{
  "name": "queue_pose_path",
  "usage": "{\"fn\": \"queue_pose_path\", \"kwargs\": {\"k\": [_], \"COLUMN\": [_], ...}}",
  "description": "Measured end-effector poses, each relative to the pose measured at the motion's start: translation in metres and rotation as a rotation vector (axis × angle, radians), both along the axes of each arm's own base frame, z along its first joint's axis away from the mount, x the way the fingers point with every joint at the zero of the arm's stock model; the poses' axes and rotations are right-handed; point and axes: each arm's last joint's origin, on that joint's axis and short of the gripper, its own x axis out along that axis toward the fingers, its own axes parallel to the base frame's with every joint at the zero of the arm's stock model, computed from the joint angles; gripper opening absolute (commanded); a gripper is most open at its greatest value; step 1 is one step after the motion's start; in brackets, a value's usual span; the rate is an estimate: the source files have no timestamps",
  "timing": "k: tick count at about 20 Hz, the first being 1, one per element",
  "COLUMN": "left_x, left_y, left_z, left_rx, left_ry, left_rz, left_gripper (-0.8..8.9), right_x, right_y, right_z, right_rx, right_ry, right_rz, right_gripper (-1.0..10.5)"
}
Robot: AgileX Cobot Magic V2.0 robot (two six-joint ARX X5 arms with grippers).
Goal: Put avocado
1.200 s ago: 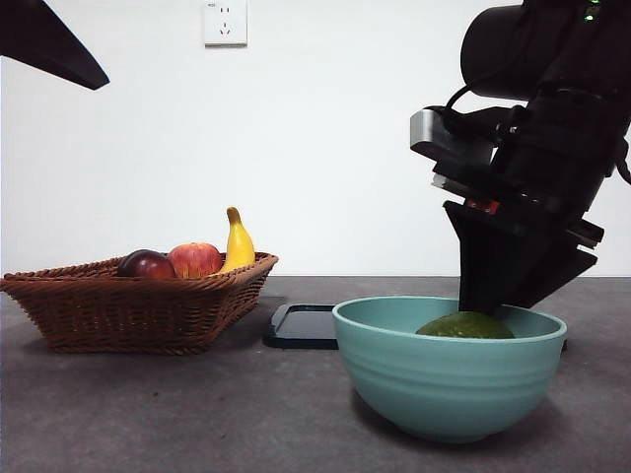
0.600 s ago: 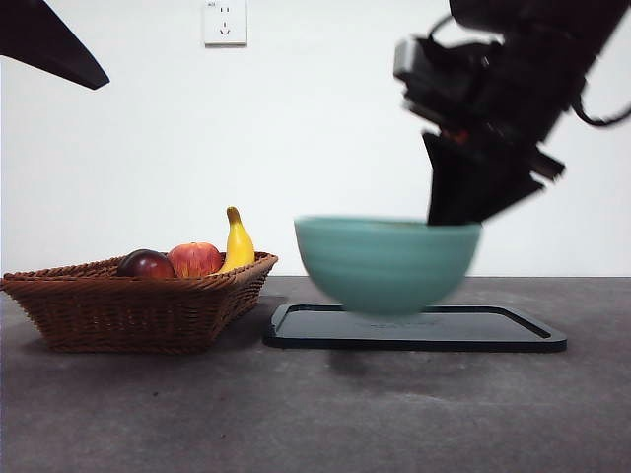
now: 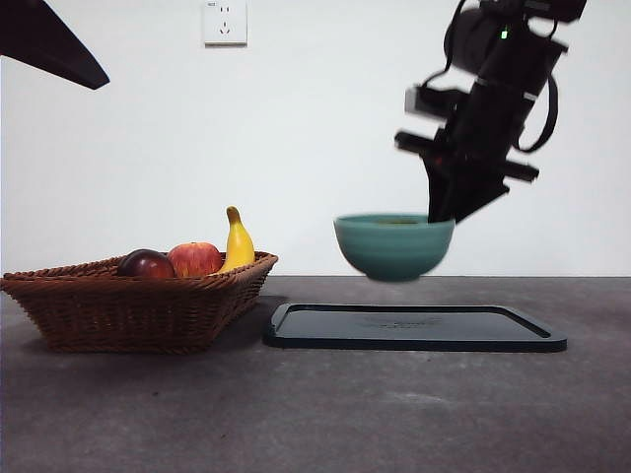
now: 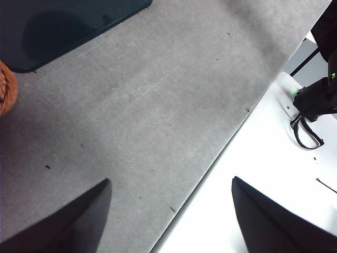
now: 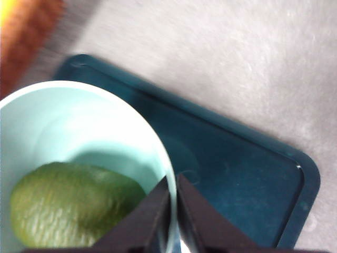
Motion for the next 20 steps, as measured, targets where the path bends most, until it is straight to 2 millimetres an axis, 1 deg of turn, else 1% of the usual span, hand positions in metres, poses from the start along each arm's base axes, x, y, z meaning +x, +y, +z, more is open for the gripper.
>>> {"fn": "queue_pose_path", "kwargs": {"k": [3, 7, 10, 11, 12, 13, 15, 17, 18, 19, 20], "left_x": [0.000, 0.000, 0.000, 0.000, 0.000, 0.000, 0.000, 0.000, 0.000, 0.000, 0.000], "left_y": [0.000, 0.000, 0.000, 0.000, 0.000, 0.000, 0.000, 0.000, 0.000, 0.000, 0.000], "left_z": [0.000, 0.000, 0.000, 0.000, 0.000, 0.000, 0.000, 0.000, 0.000, 0.000, 0.000], "left_rx": [0.000, 0.000, 0.000, 0.000, 0.000, 0.000, 0.000, 0.000, 0.000, 0.000, 0.000], "left_ry": [0.000, 0.000, 0.000, 0.000, 0.000, 0.000, 0.000, 0.000, 0.000, 0.000, 0.000], "left_rz": [0.000, 0.000, 0.000, 0.000, 0.000, 0.000, 0.000, 0.000, 0.000, 0.000, 0.000], "left_gripper": [3.71, 3.71, 3.71, 3.71, 3.71, 3.71, 3.71, 3.71, 3.71, 3.71, 3.71], "right_x": [0.011, 0.016, 0.016, 0.016, 0.016, 0.015, 0.015, 0.012, 0.009, 0.003, -0.006], "right_y": [-0.001, 0.000, 0.000, 0.000, 0.000, 0.000, 0.000, -0.001, -0.003, -0.004, -0.008], "right_z": [-0.024, -0.040, -0.041, -0.041, -0.041, -0.041, -0.042, -0.036, -0.024, -0.007, 0.014], "right_rx": [-0.015, -0.024, -0.024, -0.024, -0.025, -0.026, -0.030, -0.030, -0.038, -0.028, -0.014], "right_ry": [0.046, 0.075, 0.079, 0.079, 0.082, 0.088, 0.099, 0.088, 0.060, 0.023, -0.020], "right_rz": [-0.010, -0.010, -0.010, -0.010, -0.010, -0.010, -0.011, -0.013, -0.023, -0.025, -0.026], "right_gripper": [0.1, 0.1, 0.1, 0.6, 1.5, 1.9, 1.9, 1.9, 1.9, 1.9, 1.9]}}
